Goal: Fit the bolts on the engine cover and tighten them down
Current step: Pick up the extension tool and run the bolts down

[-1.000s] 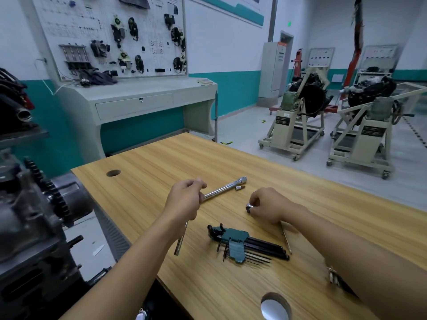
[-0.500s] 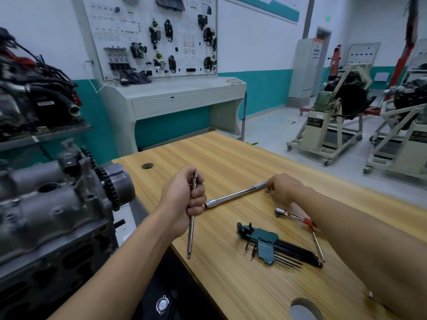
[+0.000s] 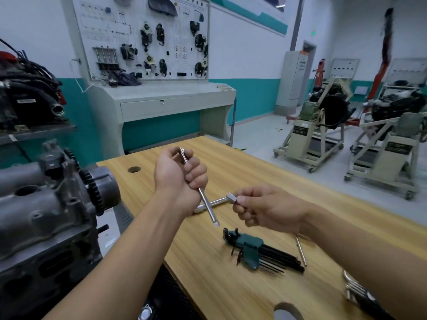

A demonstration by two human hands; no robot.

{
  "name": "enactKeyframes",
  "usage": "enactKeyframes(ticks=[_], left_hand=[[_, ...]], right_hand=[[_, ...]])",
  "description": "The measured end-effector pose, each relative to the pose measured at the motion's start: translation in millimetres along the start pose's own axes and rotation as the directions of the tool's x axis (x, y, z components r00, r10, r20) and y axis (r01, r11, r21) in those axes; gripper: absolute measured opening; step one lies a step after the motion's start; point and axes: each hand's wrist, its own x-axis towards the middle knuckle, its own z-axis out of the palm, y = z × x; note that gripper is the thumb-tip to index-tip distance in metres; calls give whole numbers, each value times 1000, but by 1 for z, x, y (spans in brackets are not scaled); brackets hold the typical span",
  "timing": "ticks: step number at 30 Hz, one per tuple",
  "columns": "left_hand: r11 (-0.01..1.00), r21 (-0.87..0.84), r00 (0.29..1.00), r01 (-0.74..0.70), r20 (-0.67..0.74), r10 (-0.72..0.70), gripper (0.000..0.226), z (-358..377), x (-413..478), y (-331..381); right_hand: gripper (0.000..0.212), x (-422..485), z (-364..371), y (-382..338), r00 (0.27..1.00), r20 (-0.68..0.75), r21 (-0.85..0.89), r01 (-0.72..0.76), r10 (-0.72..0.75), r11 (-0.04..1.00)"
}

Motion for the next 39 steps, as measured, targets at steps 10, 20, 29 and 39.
enactKeyframes(ticks=[10,20,29,39], left_hand=[[925,-207,944,-320,17,330,34,33,-33,63],[859,-206,875,-468,28,483,38,27,-95,108],[754,-123,763,-645,-61,643,36,6,-172,140],[556,-59,558,-829,-147,817,36,-13,-243,193]], right_hand=[[17,-18,93,-15,964,30,419,228,-265,879],[21,-15,145,-35,930,107,454,269,-352,849],[26,7,210,-57,877,308,363,249,-368,898],[29,36,270,-64,758,554,314,193,-344,930]])
